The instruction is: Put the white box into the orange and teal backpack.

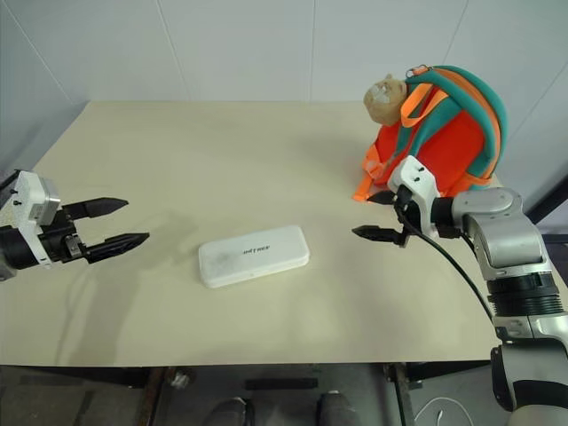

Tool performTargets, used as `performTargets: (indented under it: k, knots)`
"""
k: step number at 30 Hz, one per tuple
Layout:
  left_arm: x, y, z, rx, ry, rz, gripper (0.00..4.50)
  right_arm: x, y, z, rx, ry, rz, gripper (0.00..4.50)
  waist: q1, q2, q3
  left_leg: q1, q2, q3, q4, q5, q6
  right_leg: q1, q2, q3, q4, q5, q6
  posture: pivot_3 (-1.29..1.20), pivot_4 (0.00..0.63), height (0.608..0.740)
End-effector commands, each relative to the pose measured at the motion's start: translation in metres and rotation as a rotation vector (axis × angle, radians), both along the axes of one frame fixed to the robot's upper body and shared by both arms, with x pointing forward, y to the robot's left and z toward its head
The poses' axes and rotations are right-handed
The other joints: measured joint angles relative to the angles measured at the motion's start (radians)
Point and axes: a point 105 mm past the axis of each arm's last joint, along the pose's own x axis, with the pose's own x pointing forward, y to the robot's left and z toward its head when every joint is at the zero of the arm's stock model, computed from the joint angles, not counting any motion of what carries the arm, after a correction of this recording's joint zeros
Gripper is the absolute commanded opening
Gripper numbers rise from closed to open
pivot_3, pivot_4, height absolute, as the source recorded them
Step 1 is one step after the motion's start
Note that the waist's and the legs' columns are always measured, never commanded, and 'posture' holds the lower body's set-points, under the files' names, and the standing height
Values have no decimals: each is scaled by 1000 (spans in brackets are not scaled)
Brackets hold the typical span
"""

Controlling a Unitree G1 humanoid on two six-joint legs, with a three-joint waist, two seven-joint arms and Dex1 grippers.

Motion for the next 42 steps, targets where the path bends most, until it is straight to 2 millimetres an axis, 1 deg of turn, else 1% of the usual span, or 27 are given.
performTargets:
  k: [1,14,17,19,20,22,25,28,29,30,33,36,40,42]
  knots:
    - [-5,-3,18,13,-69,-27,4449,-5,-1,16,15,-54,-2,4500,0,0,0,0,0,0,0,0,0,0,0,0,0,0,0,0,150,740]
    - [-9,-16,7,11,-76,-75,4449,1,13,13,13,-50,9,4500,-1,0,0,0,0,0,0,0,0,0,0,0,0,0,0,0,150,740]
    - [-9,-21,7,1,-91,-78,3878,2,20,13,10,-60,13,3922,0,0,0,0,0,0,0,0,0,0,0,0,0,0,0,0,150,740]
    - [-8,-21,5,0,-88,-68,3283,4,24,13,19,-69,13,3292,0,0,0,0,0,0,1,0,0,0,0,0,0,0,0,0,150,740]
    - [-9,-23,4,-3,-77,-68,2925,6,25,12,15,-79,1,2896,-1,0,0,0,0,0,1,0,0,0,0,0,0,0,0,0,150,740]
    - [-10,-25,2,-8,-58,-70,2296,11,26,9,7,-97,-21,2241,-2,0,0,0,0,0,1,0,0,0,0,0,1,0,0,0,150,740]
    - [-9,-20,-1,-5,-33,-55,1306,12,30,10,17,-112,-30,1128,-1,0,0,0,0,0,1,0,0,0,0,1,0,0,0,0,150,740]
    - [-8,-20,-13,-1,52,-42,352,15,31,1,15,-113,-63,86,-1,0,0,0,0,0,1,0,0,0,0,1,1,0,0,0,150,740]
    - [-6,-18,-17,-3,84,-23,41,16,33,-2,13,-111,-68,0,-1,0,0,0,0,0,1,0,0,0,0,1,1,0,0,0,150,740]
    - [-5,-15,-20,-4,110,-3,13,18,35,-5,11,-112,-73,0,-2,0,0,0,0,0,1,0,0,0,0,1,1,0,0,0,150,740]
    - [-5,-10,-34,3,187,26,13,27,36,-11,-9,-130,-114,0,-6,0,0,0,0,0,1,0,0,0,0,1,1,0,0,0,150,740]
    - [-7,-11,-47,-13,271,32,13,31,38,-20,-32,-126,-131,0,-6,0,0,0,0,0,0,0,0,0,0,1,1,0,0,0,150,740]
    - [-5,-15,-60,-56,343,25,13,39,41,-37,-92,-136,-161,0,-6,0,0,0,0,0,0,0,0,0,0,1,1,0,0,0,150,740]
    - [-3,-16,-66,-73,371,33,13,42,43,-42,-97,-126,-165,0,-6,0,0,0,0,0,1,0,0,0,0,1,1,0,0,0,150,740]
